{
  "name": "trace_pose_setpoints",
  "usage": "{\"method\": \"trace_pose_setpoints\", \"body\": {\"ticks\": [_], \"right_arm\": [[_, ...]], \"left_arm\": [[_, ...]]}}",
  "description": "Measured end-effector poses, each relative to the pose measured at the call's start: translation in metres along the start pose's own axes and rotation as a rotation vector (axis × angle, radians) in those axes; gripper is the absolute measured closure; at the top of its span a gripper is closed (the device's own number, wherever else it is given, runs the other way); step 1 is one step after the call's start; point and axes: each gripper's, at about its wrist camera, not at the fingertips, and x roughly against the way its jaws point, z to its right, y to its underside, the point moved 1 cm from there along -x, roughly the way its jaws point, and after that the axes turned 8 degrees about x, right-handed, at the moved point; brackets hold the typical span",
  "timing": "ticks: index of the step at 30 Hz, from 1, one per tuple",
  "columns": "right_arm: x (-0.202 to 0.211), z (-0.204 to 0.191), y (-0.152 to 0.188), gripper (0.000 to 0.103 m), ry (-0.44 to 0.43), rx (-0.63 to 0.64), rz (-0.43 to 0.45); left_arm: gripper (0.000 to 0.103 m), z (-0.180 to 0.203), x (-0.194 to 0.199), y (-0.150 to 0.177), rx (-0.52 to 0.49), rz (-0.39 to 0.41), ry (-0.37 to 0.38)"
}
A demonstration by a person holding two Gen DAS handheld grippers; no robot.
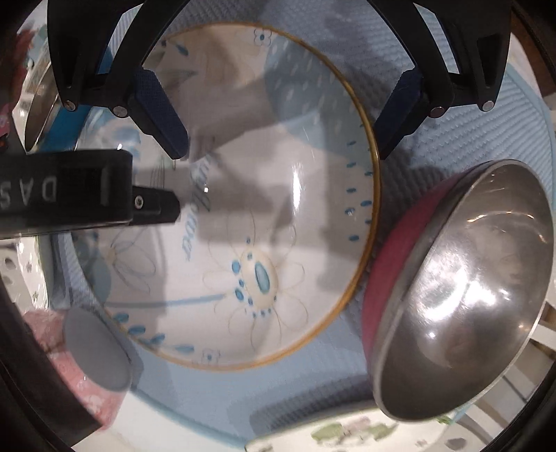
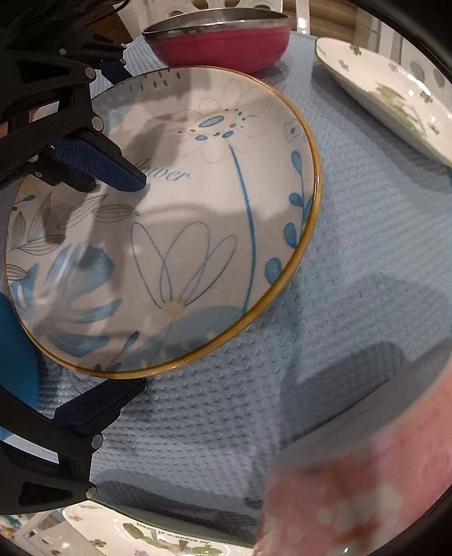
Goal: Organize plates and bowls
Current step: 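Close both grippers on the Sunflower plate's rim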
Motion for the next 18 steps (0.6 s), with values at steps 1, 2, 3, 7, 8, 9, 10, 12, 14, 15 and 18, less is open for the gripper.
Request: {"method": "trace_pose_setpoints", "body": {"ticks": [1, 2, 3, 7, 8, 9, 10, 12, 14, 15, 18], "right_arm": [[0.0, 0.001, -0.003, 0.0, -0.003, -0.002, -0.019], [-0.001, 0.001, -0.009, 0.0, -0.005, -0.007, -0.029], [-0.001, 0.003, -0.01, 0.0, -0.009, -0.018, -0.038], [-0.002, 0.009, -0.021, 0.0, -0.016, -0.033, -0.03], [-0.001, 0.011, -0.022, 0.0, -0.014, -0.03, -0.023], [0.0, 0.011, -0.02, 0.0, -0.012, -0.029, -0.013], [0.001, 0.012, -0.019, 0.0, -0.009, -0.03, 0.002], [0.002, 0.008, -0.018, 0.0, -0.005, -0.028, 0.017], [0.003, 0.009, -0.015, 0.0, -0.003, -0.03, 0.033], [0.003, 0.009, -0.012, 0.0, -0.001, -0.032, 0.044], [0.004, 0.01, -0.003, 0.0, 0.003, -0.053, 0.087]], "left_arm": [[0.0, -0.001, 0.001, 0.001, 0.003, 0.019, 0.003], [0.0, -0.001, 0.001, 0.002, 0.008, 0.044, 0.004], [0.0, -0.005, 0.003, 0.003, 0.015, 0.055, 0.004], [0.0, -0.008, 0.006, 0.006, 0.022, 0.063, 0.003], [0.0, -0.008, 0.006, 0.005, 0.001, 0.064, 0.004], [0.0, -0.004, 0.007, 0.006, -0.015, 0.065, 0.006], [0.0, -0.003, 0.007, 0.004, -0.035, 0.065, 0.01], [0.0, -0.004, 0.009, -0.003, -0.054, 0.06, 0.014], [0.0, 0.001, 0.01, -0.01, -0.068, 0.057, 0.015], [0.0, 0.002, 0.011, -0.011, -0.075, 0.059, 0.016], [0.0, 0.008, 0.012, -0.019, -0.085, 0.069, 0.018]]}}
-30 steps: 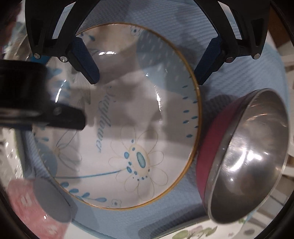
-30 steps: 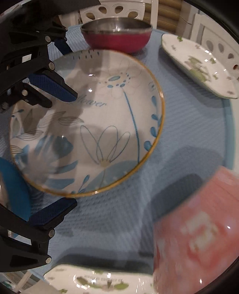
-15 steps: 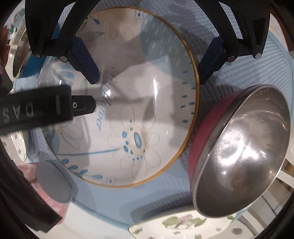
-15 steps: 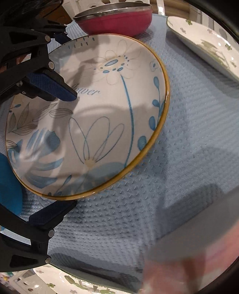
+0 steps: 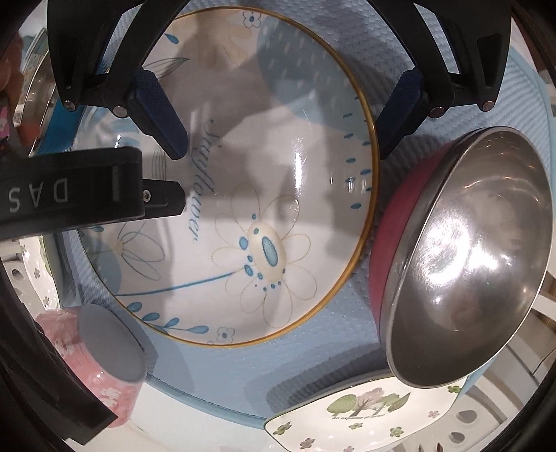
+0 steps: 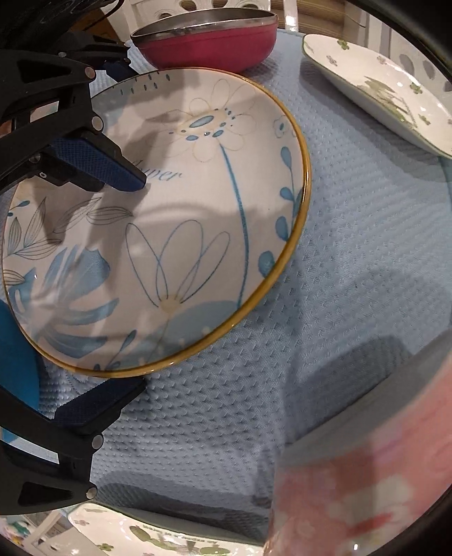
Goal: Organize plates and bowls
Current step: 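Close both grippers on the Sunflower plate's rim, then lift the Sunflower plate and carry it toward the blue steel bowl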
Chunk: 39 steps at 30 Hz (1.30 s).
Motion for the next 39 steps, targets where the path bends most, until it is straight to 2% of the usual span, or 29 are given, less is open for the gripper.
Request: {"method": "trace_pose_setpoints", "body": {"ticks": [2, 3, 9, 12, 15, 17, 19, 21, 23, 32, 39], "right_arm": [[0.001, 0.0, 0.001, 0.0, 0.002, -0.009, 0.004], [0.0, 0.0, 0.001, 0.0, 0.001, -0.01, 0.002], [0.006, 0.002, 0.0, 0.0, 0.0, -0.038, 0.019], [0.007, -0.01, 0.001, 0.0, 0.013, 0.002, 0.029], [0.007, -0.019, 0.009, 0.0, 0.022, 0.045, 0.032], [0.008, -0.019, 0.014, 0.0, 0.024, 0.044, 0.035], [0.008, -0.02, 0.02, 0.003, 0.026, 0.042, 0.039], [0.01, -0.021, 0.028, 0.007, 0.019, 0.049, 0.042], [0.011, -0.02, 0.032, 0.012, 0.01, 0.045, 0.035], [0.004, -0.023, 0.059, 0.012, -0.043, 0.077, 0.012], [-0.006, -0.013, 0.075, 0.011, -0.122, 0.094, -0.004]], "left_arm": [[0.0, 0.013, 0.003, -0.005, 0.0, -0.004, -0.001], [0.0, 0.005, 0.002, 0.008, -0.003, -0.002, 0.0], [0.0, 0.012, 0.0, 0.017, -0.057, 0.016, 0.011], [0.002, 0.019, 0.0, 0.014, -0.093, 0.027, 0.018], [0.02, 0.018, 0.006, 0.015, -0.119, 0.034, 0.03], [0.03, 0.011, 0.009, 0.013, -0.099, 0.036, 0.043], [0.045, 0.001, 0.013, 0.01, -0.057, 0.037, 0.056], [0.05, -0.005, 0.014, 0.008, -0.046, 0.03, 0.061], [0.05, -0.004, 0.015, 0.012, -0.068, 0.037, 0.054], [0.05, -0.019, 0.022, 0.032, -0.064, 0.013, 0.05], [0.05, -0.028, 0.028, 0.04, -0.064, -0.01, 0.03]]}}
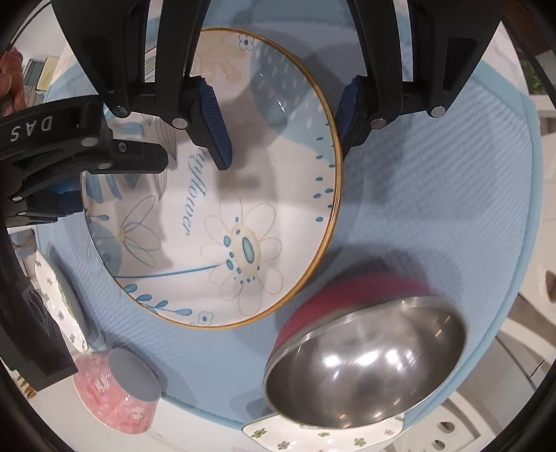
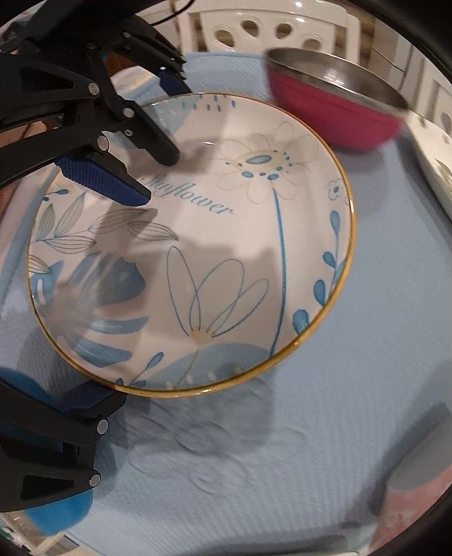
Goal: Organize plates and bowls
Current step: 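Lift the Sunflower plate and carry it toward the blue steel bowl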
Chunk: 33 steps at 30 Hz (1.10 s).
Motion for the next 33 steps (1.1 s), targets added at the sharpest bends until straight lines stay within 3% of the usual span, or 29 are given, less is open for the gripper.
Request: {"method": "trace_pose_setpoints", "body": {"ticks": [7, 9, 10, 14, 21, 25, 33], "right_arm": [[-0.001, -0.001, 0.006, 0.011, -0.006, 0.041, -0.001], [-0.003, -0.004, 0.0, 0.011, -0.013, 0.044, 0.0], [-0.01, -0.016, -0.006, 0.011, -0.014, 0.049, 0.002], [-0.017, -0.004, -0.017, 0.006, -0.029, 0.075, -0.009], [0.004, -0.004, -0.015, 0.006, -0.045, 0.01, 0.049], [0.008, 0.008, -0.007, 0.006, -0.091, -0.061, 0.112], [0.018, 0.02, 0.011, 0.006, -0.044, -0.125, 0.321]], "left_arm": [[0.049, -0.007, 0.004, 0.016, 0.033, -0.009, -0.016], [0.049, 0.0, -0.009, 0.003, 0.039, -0.012, -0.026], [0.049, 0.0, -0.01, 0.005, 0.04, -0.009, -0.028], [0.048, -0.001, -0.012, 0.014, 0.055, 0.005, -0.035], [0.047, 0.026, -0.017, 0.008, 0.021, 0.047, -0.052], [0.044, 0.031, -0.022, 0.0, 0.001, 0.037, -0.04], [0.027, 0.03, -0.029, -0.005, -0.131, 0.052, 0.035]]}}
